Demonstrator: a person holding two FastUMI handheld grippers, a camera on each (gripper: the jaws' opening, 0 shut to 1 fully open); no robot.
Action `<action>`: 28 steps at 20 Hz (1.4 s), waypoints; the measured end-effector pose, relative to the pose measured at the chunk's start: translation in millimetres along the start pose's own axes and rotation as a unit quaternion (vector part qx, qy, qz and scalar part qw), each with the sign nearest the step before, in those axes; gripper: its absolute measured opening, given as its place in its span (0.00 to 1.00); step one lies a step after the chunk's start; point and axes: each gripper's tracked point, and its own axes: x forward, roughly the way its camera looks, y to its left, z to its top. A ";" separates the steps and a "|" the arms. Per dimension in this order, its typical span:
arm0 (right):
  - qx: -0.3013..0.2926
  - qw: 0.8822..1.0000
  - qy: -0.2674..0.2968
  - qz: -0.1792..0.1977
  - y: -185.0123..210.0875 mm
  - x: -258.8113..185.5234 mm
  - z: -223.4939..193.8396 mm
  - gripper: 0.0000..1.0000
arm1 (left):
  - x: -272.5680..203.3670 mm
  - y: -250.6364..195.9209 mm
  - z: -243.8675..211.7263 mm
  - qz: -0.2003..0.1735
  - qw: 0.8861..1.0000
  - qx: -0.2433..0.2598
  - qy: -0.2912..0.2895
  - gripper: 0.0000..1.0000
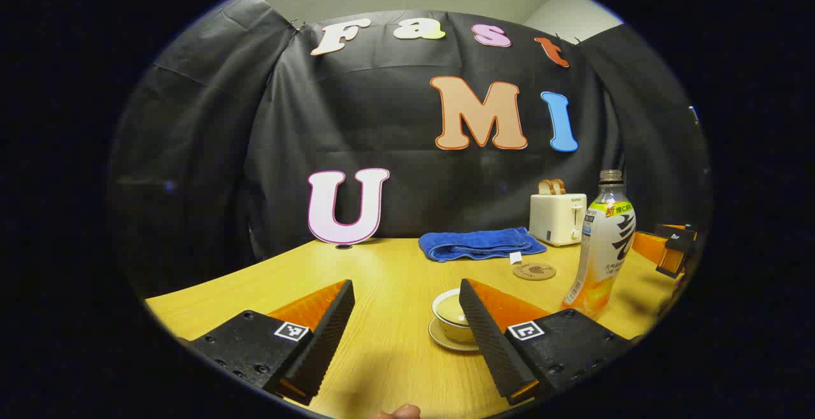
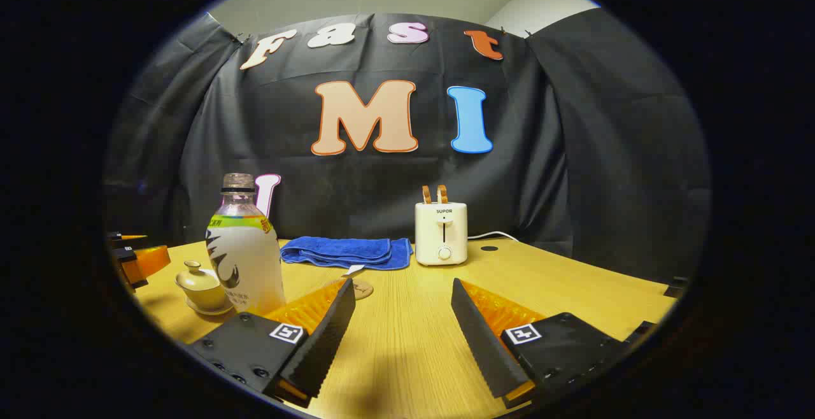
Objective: Open the teacup lid with one hand, grasp the water bottle and pour water into the teacup with the other hand; after pouring, place the water bottle on the coaster and then close the teacup lid.
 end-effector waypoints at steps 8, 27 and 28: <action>0.000 1.000 0.002 0.008 1.9 0.2 -1.1 0.98 | 0.5 -6.7 -0.4 -0.013 1.000 0.001 0.001 0.96; 0.001 1.000 0.001 0.017 7.5 -1.3 -0.5 0.98 | 10.1 -34.8 -7.4 -0.070 0.997 0.016 0.022 0.97; 0.001 1.000 0.001 0.017 7.3 -0.3 -1.5 0.98 | 13.0 -36.6 -9.5 -0.074 0.997 0.018 0.027 0.97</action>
